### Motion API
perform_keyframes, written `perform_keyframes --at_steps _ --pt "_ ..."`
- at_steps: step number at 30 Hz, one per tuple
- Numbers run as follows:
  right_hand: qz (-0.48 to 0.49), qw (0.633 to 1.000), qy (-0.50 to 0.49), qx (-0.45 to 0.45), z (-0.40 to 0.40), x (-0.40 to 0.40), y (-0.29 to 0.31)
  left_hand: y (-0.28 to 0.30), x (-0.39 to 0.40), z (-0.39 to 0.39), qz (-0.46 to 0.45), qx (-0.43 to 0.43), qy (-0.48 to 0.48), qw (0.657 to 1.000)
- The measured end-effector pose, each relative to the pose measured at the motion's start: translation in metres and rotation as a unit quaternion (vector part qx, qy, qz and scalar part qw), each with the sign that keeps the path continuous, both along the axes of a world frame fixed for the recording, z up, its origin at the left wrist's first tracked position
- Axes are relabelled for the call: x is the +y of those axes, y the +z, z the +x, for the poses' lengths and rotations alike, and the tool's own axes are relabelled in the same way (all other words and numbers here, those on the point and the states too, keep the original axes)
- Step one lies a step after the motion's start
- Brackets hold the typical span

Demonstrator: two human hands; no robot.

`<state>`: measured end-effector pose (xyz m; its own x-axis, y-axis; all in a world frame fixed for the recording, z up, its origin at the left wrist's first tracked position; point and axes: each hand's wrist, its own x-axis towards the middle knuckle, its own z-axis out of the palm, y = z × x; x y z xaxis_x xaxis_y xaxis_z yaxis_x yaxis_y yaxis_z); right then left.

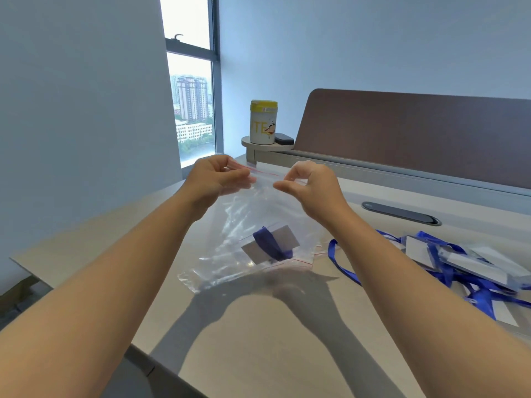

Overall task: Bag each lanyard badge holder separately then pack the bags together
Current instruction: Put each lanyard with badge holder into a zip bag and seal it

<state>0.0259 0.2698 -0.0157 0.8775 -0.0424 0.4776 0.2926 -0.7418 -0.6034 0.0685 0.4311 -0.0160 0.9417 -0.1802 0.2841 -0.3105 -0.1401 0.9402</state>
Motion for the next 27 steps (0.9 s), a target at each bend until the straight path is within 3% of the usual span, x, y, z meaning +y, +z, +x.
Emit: perform_keyframes --at_steps 6,9,16,20,27 --pt "-0.091 0.996 0.008 0.014 0.003 0.012 0.023 0.014 0.011 -0.003 -0.168 0.049 0.055 0.983" --pt "-0.098 0.992 0.045 0.059 0.005 0.008 0.023 0.017 0.020 -0.003 -0.199 0.064 0.068 0.976" --pt "-0.062 0.998 -0.029 0.004 0.005 0.010 0.017 0.020 0.028 -0.004 -0.081 -0.001 0.089 0.993" --pt "-0.008 0.999 0.017 0.045 0.004 0.017 0.014 0.020 0.022 -0.010 -0.035 -0.014 0.070 0.997" --pt "0.111 0.991 0.077 0.004 0.001 0.033 0.018 0.021 0.016 -0.017 0.014 -0.031 0.045 0.998"
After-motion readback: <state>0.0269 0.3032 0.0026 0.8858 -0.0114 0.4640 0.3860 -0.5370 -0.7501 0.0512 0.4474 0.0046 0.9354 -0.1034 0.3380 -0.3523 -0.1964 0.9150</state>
